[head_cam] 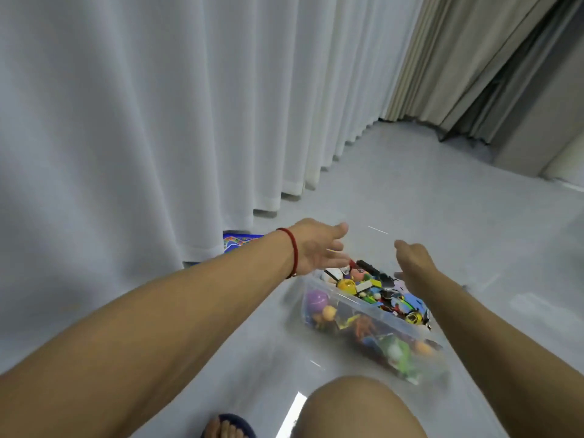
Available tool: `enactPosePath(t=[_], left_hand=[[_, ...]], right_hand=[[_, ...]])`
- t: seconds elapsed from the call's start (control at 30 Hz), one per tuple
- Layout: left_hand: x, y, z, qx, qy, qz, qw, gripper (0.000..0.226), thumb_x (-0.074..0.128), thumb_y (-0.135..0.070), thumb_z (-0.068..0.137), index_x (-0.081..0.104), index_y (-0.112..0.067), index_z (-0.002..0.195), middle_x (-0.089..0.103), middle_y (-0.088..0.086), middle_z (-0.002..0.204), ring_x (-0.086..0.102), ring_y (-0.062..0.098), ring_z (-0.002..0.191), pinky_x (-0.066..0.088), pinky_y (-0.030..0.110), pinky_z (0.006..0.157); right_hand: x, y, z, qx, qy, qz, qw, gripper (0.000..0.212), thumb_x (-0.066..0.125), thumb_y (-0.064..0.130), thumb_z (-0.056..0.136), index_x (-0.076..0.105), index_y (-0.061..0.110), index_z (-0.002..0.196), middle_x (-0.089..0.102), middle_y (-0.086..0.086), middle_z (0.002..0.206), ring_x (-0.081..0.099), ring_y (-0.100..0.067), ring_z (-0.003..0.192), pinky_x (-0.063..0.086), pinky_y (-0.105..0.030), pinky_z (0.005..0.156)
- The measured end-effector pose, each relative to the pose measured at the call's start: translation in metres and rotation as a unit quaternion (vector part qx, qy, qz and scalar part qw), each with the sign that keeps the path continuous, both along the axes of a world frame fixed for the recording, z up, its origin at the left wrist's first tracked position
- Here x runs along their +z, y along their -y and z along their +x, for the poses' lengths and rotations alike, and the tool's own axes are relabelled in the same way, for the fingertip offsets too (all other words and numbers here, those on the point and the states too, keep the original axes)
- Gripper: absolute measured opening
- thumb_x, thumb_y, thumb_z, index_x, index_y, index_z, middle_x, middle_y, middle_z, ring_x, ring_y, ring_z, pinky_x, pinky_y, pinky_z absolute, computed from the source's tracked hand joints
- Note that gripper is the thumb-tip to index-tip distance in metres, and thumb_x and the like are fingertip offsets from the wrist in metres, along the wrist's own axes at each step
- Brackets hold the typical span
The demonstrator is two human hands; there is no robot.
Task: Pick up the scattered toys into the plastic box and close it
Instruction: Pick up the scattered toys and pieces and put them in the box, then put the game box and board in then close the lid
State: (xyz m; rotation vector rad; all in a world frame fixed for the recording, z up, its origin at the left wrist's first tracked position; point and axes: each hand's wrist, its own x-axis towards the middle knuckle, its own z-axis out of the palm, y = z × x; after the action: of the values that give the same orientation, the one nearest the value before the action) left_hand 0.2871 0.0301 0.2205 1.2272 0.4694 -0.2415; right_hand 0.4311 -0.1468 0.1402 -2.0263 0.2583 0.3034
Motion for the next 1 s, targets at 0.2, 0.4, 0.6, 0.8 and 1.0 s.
enactPosePath(t=[0.2,0.4,0.6,0.8,1.0], left_hand=[[0.021,-0.057,-0.071,0.048,-0.039,0.127,0.990,0.047,0.058,-0.022,0.095,0.043,-0.004,0.135,0.055,0.026,0.121,0.067,0.035,0.086,0.060,0.039,0.073],[0.019,-0.141,-0.202,0.128,-0.098,0.245,0.956,0.031,0.057,-0.019,0.093,0.053,-0.003,0.119,0.060,0.022,0.115,0.063,0.032,0.081,0.060,0.043,0.077],[-0.028,-0.205,-0.363,0.261,-0.158,0.277,0.911,0.017,0.060,-0.013,0.087,0.062,-0.007,0.103,0.062,0.015,0.098,0.062,0.026,0.076,0.059,0.039,0.072],[-0.122,-0.218,-0.469,0.353,-0.251,0.300,0.850,0.016,0.058,-0.008,0.080,0.064,-0.016,0.067,0.059,0.010,0.067,0.052,0.020,0.059,0.043,0.028,0.058],[-0.233,-0.212,-0.527,0.332,-0.419,0.255,0.806,0.066,0.065,-0.042,0.059,0.056,-0.032,0.124,0.056,0.014,0.128,0.058,0.029,0.110,0.048,0.032,0.095]], right_hand=[[0.053,-0.041,-0.042,0.197,0.052,-0.070,0.977,0.024,0.052,0.019,0.092,0.061,-0.002,0.095,0.057,-0.016,0.086,0.056,-0.030,0.076,0.051,-0.043,0.072],[0.096,-0.160,-0.177,0.609,0.128,-0.222,0.751,0.027,0.049,0.026,0.098,0.067,0.012,0.114,0.070,-0.002,0.099,0.067,-0.019,0.084,0.056,-0.030,0.073],[0.031,-0.271,-0.337,0.786,0.202,-0.266,0.520,0.034,0.050,0.032,0.099,0.060,0.021,0.130,0.064,-0.001,0.128,0.058,-0.022,0.112,0.047,-0.032,0.097],[-0.113,-0.337,-0.468,0.822,0.120,-0.245,0.499,0.049,0.058,0.024,0.095,0.049,0.015,0.142,0.050,-0.017,0.143,0.049,-0.036,0.129,0.042,-0.039,0.106],[-0.215,-0.330,-0.531,0.720,-0.026,-0.259,0.644,0.079,0.067,0.024,0.085,0.022,0.016,0.149,0.026,-0.012,0.145,0.043,-0.039,0.128,0.042,-0.046,0.106]])
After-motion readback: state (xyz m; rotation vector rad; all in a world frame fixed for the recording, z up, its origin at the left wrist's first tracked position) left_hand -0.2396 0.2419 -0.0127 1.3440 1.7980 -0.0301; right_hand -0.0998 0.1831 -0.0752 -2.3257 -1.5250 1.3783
